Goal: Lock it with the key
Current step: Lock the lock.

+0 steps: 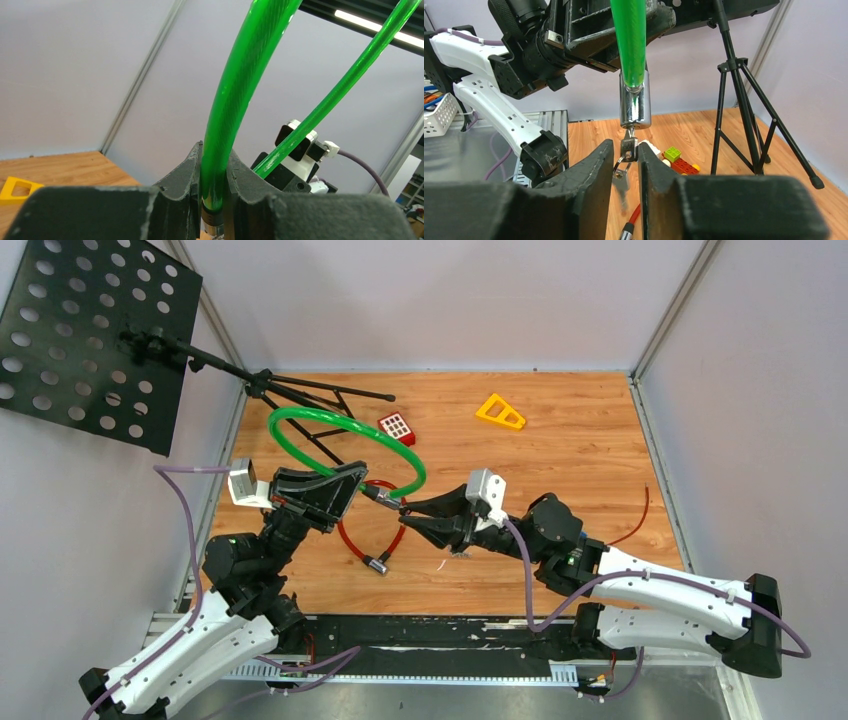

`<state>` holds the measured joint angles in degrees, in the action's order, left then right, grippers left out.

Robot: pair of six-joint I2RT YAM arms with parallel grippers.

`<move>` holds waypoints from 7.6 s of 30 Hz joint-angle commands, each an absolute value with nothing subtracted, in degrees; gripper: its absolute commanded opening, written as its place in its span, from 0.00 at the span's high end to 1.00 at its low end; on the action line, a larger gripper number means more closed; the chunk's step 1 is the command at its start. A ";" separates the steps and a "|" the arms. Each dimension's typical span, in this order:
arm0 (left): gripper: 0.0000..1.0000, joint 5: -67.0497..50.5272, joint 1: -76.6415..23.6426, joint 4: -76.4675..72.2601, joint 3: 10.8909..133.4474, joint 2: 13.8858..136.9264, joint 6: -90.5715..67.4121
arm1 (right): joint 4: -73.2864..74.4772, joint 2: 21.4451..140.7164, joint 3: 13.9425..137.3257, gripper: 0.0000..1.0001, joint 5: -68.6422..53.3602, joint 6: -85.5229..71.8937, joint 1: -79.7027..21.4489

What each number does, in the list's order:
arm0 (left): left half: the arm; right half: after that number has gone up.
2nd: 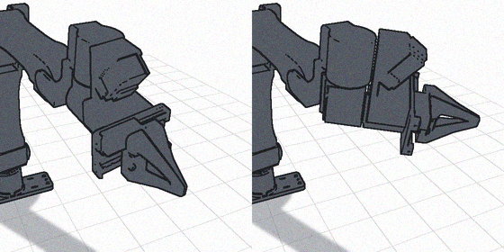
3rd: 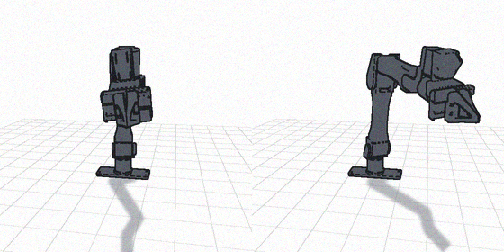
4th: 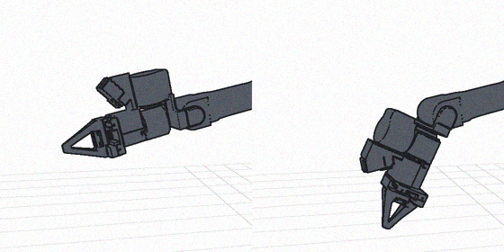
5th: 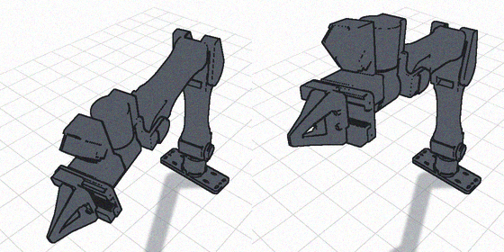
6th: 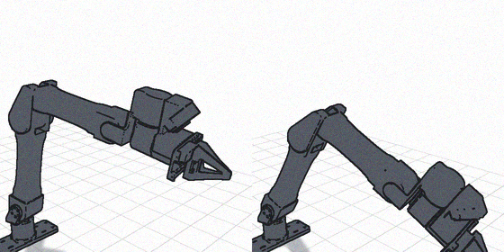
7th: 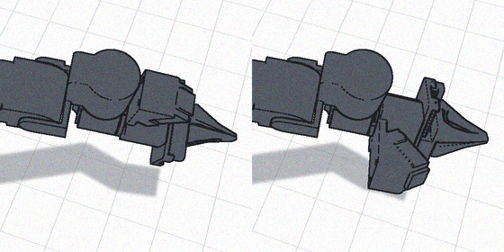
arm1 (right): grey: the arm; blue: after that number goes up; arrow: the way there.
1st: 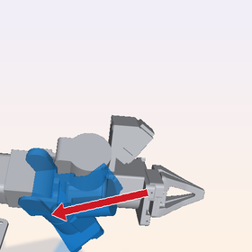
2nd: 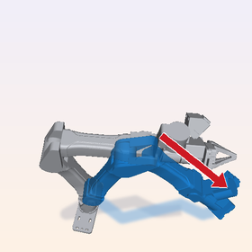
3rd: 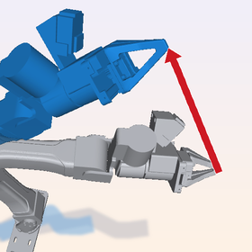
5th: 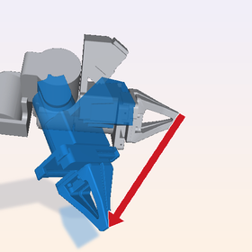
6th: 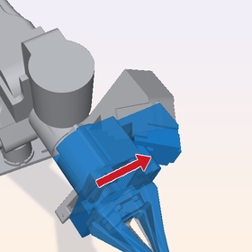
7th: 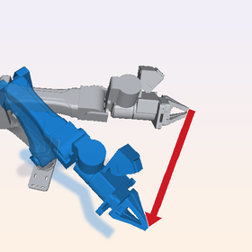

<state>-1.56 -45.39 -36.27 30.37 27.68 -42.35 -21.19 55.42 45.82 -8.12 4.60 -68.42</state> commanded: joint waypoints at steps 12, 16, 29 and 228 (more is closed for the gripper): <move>1.00 -0.15 -45.62 -39.14 32.12 26.75 -43.77 | -22.30 56.87 48.69 0.96 -1.17 5.66 -68.41; 1.00 0.58 -45.66 -38.59 32.27 26.84 -43.78 | -19.60 57.49 49.79 0.98 2.22 7.26 -68.44; 1.00 0.88 -45.62 -39.04 32.51 27.55 -44.21 | -18.82 59.58 50.11 0.79 3.98 9.05 -68.42; 1.00 -1.99 -45.62 -40.69 27.60 27.07 -42.45 | -19.57 54.80 45.95 0.91 -4.14 12.96 -68.39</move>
